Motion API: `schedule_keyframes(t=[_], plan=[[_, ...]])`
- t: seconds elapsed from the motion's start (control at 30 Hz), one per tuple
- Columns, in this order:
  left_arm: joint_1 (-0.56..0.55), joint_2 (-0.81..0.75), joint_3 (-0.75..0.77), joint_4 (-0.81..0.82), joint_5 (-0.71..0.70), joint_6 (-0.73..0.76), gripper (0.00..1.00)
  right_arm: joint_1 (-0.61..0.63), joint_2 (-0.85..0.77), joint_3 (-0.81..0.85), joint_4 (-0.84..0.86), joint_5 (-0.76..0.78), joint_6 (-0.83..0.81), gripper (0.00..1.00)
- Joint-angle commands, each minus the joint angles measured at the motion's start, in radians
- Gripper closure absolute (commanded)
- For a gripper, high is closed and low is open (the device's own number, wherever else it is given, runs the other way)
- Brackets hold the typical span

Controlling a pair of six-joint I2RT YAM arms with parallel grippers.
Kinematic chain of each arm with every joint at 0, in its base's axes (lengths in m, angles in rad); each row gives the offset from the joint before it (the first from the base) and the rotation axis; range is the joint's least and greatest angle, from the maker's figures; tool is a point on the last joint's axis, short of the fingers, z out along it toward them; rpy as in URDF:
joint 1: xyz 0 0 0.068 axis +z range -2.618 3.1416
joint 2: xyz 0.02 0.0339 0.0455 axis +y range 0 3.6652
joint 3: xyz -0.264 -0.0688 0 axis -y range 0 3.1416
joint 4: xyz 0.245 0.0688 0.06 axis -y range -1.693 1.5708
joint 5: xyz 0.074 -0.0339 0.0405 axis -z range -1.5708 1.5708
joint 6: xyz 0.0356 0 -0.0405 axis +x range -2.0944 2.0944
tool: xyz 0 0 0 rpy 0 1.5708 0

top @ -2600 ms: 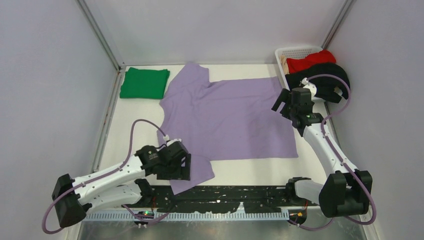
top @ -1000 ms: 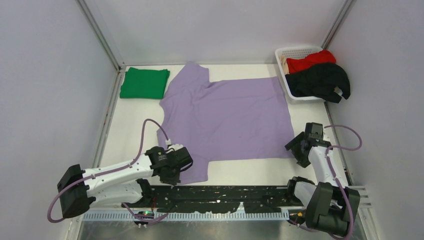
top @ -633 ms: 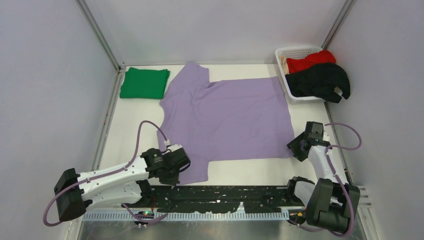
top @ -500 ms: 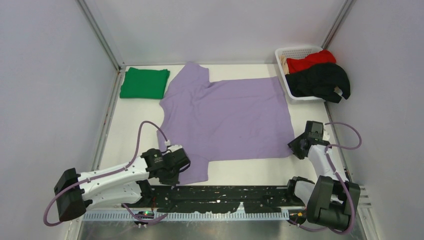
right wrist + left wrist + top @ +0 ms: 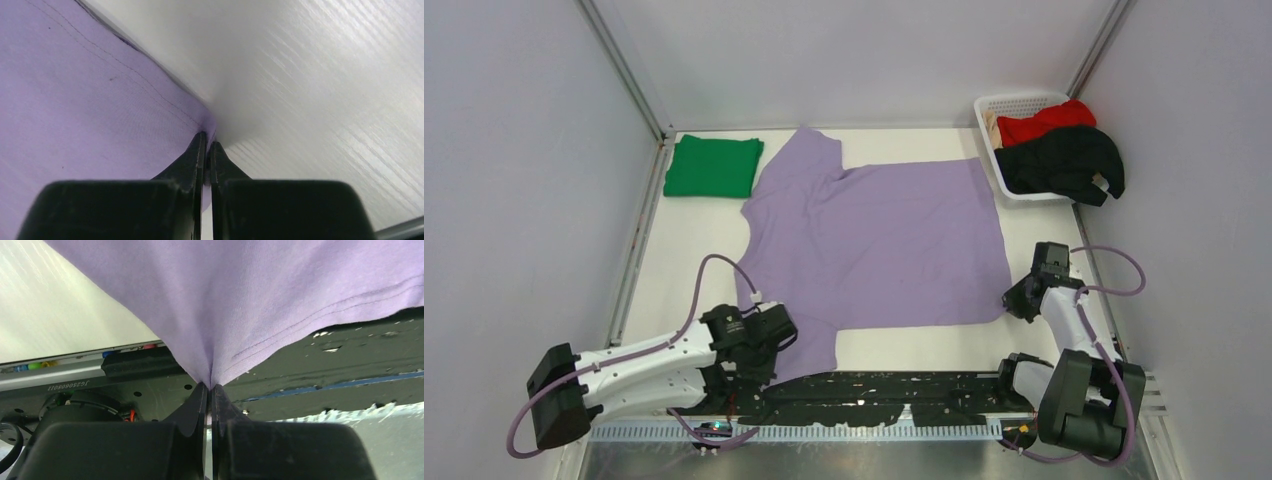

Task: Fold and stack the t-shirts
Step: Grab the side of the flattened tshirt closest away from the robot with both arms, then fold the flattened tshirt in 1/3 of the way

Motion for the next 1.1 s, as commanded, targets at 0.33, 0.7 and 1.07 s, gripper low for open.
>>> schedule_keyframes(t=[0.33, 0.7, 1.07], plan=[[0.013, -0.030, 0.017, 0.111, 0.086, 0.050, 1.00, 0.041, -0.068, 0.027, -0.160, -0.012, -0.021, 0.95], [0.279, 0.050, 0.182, 0.247, 0.282, 0.262, 1.00, 0.051, -0.058, 0.144, -0.193, -0.058, -0.080, 0.95], [0.573, 0.171, 0.429, 0.198, 0.381, 0.410, 1.00, 0.056, 0.047, 0.292, -0.203, -0.114, -0.092, 0.95]])
